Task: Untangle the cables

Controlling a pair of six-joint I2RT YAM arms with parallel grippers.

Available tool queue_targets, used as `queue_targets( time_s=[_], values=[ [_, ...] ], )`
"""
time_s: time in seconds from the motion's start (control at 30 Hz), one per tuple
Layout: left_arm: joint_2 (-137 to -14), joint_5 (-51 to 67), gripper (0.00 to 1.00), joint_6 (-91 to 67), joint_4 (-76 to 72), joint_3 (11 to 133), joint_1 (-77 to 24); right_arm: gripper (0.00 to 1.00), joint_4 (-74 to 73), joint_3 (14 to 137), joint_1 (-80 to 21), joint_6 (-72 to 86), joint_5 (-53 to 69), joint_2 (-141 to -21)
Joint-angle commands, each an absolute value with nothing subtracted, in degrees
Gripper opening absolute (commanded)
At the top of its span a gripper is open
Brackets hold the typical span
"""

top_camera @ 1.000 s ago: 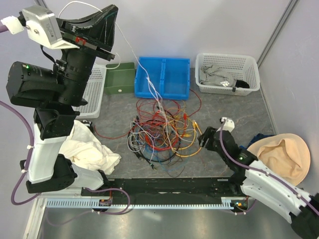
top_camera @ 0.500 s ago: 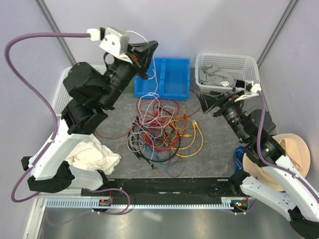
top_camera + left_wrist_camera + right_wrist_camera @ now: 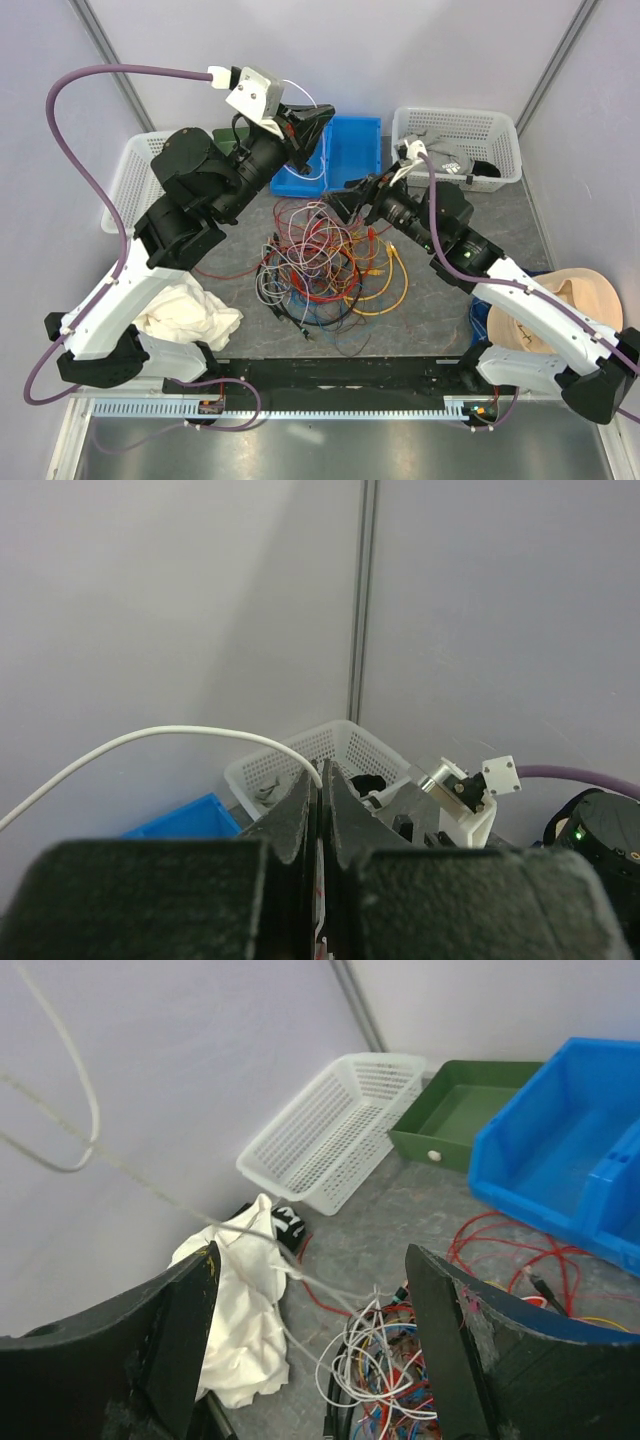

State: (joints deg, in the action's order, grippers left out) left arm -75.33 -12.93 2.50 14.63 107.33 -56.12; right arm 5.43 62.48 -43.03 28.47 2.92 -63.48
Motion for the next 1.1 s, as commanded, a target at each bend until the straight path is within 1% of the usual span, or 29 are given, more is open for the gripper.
queue_targets(
  time_s=[0.0,0.17,0.27,0.3,0.33,0.37,0.4,0.43,0.47,0.53,0.57,0.63,0.67,0.7,0.73,0.77,0.8,0.83,0.87,0.9,0.97,1.0,1.07],
  values=[
    [-74.62,-11.69,0.02,0.53,14.5,108.81,-56.08,0.82,9.49,66.8,-46.05,25.4,4.22,-64.16],
    [-74.18,-11.78,0.02,0.53,15.29,108.63,-56.16,0.81,10.46,67.06,-47.55,24.96,3.43,-64.86],
    [-73.83,-11.25,0.02,0.53,15.29,107.93,-56.16,0.77,10.46,68.37,-47.9,24.79,3.25,-66.62],
    [-73.48,-11.16,0.02,0.44,15.29,107.67,-56.16,0.72,10.11,69.6,-47.99,24.35,2.21,-67.32],
    [-73.3,-10.99,0.02,-1.04,15.29,107.14,-56.08,0.68,9.32,70.13,-48.08,24.17,1.5,-68.8],
    [-73.04,-10.99,0.02,-1.23,15.21,106.79,-56.16,0.61,9.23,70.48,-48.08,23.73,0.45,-69.34],
    [-72.6,-10.99,0.02,-1.49,15.21,106.44,-56.16,0.46,9.32,70.75,-48.08,22.86,-2.0,-69.95],
    [-72.16,-11.42,0.02,-1.58,15.21,105.57,-56.16,0.37,9.75,70.66,-48.08,22.33,-3.41,-70.05],
    [-71.72,-11.51,0.02,-1.76,15.29,105.03,-56.16,0.21,9.84,70.84,-48.08,21.98,-4.47,-70.05],
    [-69.97,-12.47,0.02,-2.02,15.29,102.67,-56.16,0.12,9.58,71.98,-48.08,20.75,-6.49,-69.52],
    [-69.44,-12.83,0.02,-2.11,15.12,101.7,-56.16,0.02,9.41,72.5,-48.08,20.31,-7.11,-69.17],
    [-67.25,-14.93,0.02,-2.37,14.59,98.19,-56.16,0.0,7.4,74.87,-48.08,19.78,-10.52,-68.38],
    [-66.28,-16.16,0.08,-2.55,14.33,96.78,-56.16,0.0,6.08,76.1,-48.16,19.34,-12.03,-68.29],
    [-65.31,-19.13,0.19,-3.24,13.54,93.37,-56.16,0.0,4.67,78.72,-48.08,19.16,-13.35,-68.12],
    [-62.69,-21.16,0.51,-3.69,13.01,91.25,-56.16,0.0,2.14,80.05,-48.08,18.73,-14.75,-68.03],
    [-61.27,-23.36,0.64,-4.47,12.14,88.97,-56.16,0.0,0.89,81.29,-48.08,18.55,-18.07,-67.94],
    [-59.69,-27.56,0.83,-5.96,11.26,83.64,-56.16,0.0,0.18,84.08,-48.08,18.2,-19.32,-67.94],
    [-57.76,-29.34,0.99,-6.41,8.73,80.63,-56.16,0.0,-2.96,85.42,-48.08,17.85,-20.64,-67.85],
    [-54.26,-30.66,1.0,-6.94,7.31,77.55,-56.16,0.0,-3.86,86.73,-48.08,17.23,-22.22,-67.94],
    [-52.14,-32.85,1.0,-8.25,5.9,71.08,-56.16,0.0,-4.82,89.27,-48.08,16.97,-22.85,-68.11],
    [-46.27,-34.45,1.0,-9.84,1.16,64.89,-56.16,0.0,-7.2,91.57,-48.08,16.7,-23.2,-68.12],
    [-44.58,-35.32,1.0,-11.67,0.27,59.03,-56.16,0.0,-7.82,93.58,-48.08,17.05,-23.12,-68.2],
    [-41.59,-34.9,0.99,-13.35,-6.11,53.47,-56.16,0.0,-10.1,95.7,-48.08,17.75,-22.59,-68.29]
  ],
)
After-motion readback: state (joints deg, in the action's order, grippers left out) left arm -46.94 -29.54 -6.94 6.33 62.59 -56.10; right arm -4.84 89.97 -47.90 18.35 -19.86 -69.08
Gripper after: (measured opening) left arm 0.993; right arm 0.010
